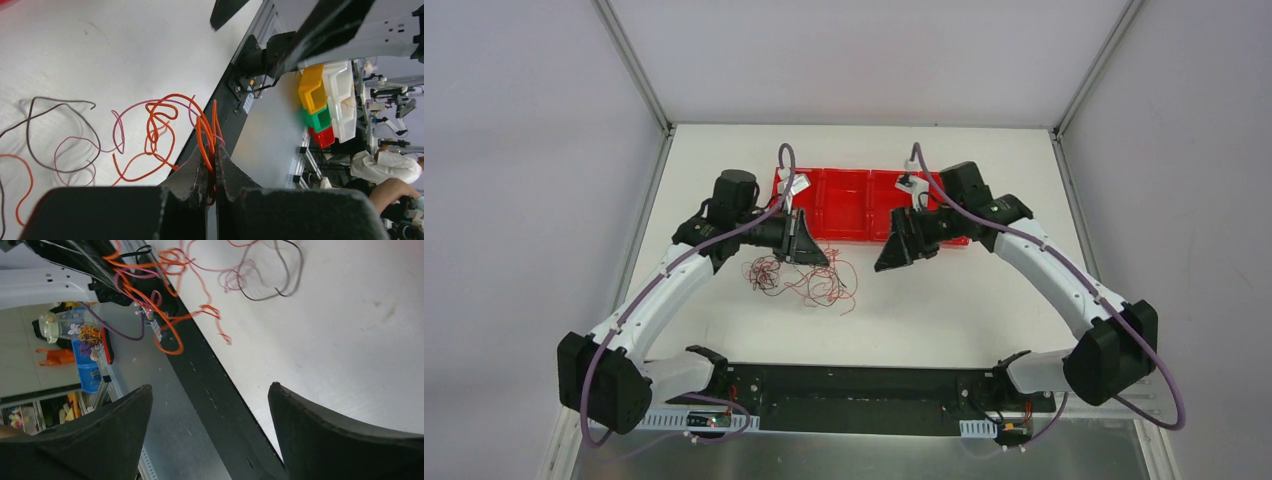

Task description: Untangle the cables

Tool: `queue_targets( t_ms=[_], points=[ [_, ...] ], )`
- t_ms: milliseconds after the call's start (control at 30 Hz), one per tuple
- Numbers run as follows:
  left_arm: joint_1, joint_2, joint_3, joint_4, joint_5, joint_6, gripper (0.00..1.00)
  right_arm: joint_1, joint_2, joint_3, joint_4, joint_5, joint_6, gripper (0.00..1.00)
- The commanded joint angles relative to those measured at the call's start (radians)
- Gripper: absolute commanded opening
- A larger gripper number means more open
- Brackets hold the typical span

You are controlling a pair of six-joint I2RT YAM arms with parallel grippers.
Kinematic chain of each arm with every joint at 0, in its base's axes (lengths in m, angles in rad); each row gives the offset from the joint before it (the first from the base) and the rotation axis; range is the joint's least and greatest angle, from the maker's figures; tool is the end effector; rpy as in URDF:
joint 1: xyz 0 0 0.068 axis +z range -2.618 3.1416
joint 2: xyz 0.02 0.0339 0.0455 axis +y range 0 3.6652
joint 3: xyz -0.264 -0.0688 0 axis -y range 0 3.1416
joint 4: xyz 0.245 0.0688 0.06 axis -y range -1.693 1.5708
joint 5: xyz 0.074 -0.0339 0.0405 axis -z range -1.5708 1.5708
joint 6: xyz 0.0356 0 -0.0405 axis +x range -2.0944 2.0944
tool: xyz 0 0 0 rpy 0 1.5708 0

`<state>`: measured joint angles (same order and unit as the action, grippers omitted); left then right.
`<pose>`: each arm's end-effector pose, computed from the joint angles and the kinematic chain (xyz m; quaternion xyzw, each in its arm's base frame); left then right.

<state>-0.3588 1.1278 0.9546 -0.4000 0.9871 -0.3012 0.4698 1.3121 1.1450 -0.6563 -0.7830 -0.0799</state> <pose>0.2116 -0.1111 0.3181 0.2488 0.7665 -0.5301 0.2637 0.2307 0.1453 0.3143 -0.3676 0.7904 0.4139 0.2622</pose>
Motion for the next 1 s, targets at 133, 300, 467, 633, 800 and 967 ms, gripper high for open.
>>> queue_targets(
  t_ms=[133, 300, 467, 633, 800, 967],
  points=[
    [-0.052, 0.073, -0.036, 0.508, 0.036, -0.437, 0.00, 0.197, 0.104, 0.088, 0.178, -0.051, 0.058, 0.88],
    [-0.052, 0.064, -0.044, 0.536, 0.062, -0.456, 0.00, 0.230, 0.121, 0.027, 0.257, 0.066, 0.060, 0.61],
    [-0.052, -0.012, -0.062, 0.433, 0.056, -0.374, 0.04, 0.219, 0.101, 0.015, 0.256, 0.127, 0.042, 0.00],
    [-0.023, -0.071, -0.042, 0.241, 0.006, -0.213, 0.25, 0.202, 0.079, 0.030, 0.192, 0.083, 0.016, 0.00],
    [-0.016, -0.061, 0.007, 0.217, -0.036, -0.155, 0.41, 0.209, 0.072, 0.042, 0.123, 0.000, -0.038, 0.00],
    [-0.018, -0.025, 0.008, 0.215, -0.035, -0.134, 0.56, 0.210, 0.057, 0.048, 0.100, -0.021, -0.062, 0.00]
  ],
)
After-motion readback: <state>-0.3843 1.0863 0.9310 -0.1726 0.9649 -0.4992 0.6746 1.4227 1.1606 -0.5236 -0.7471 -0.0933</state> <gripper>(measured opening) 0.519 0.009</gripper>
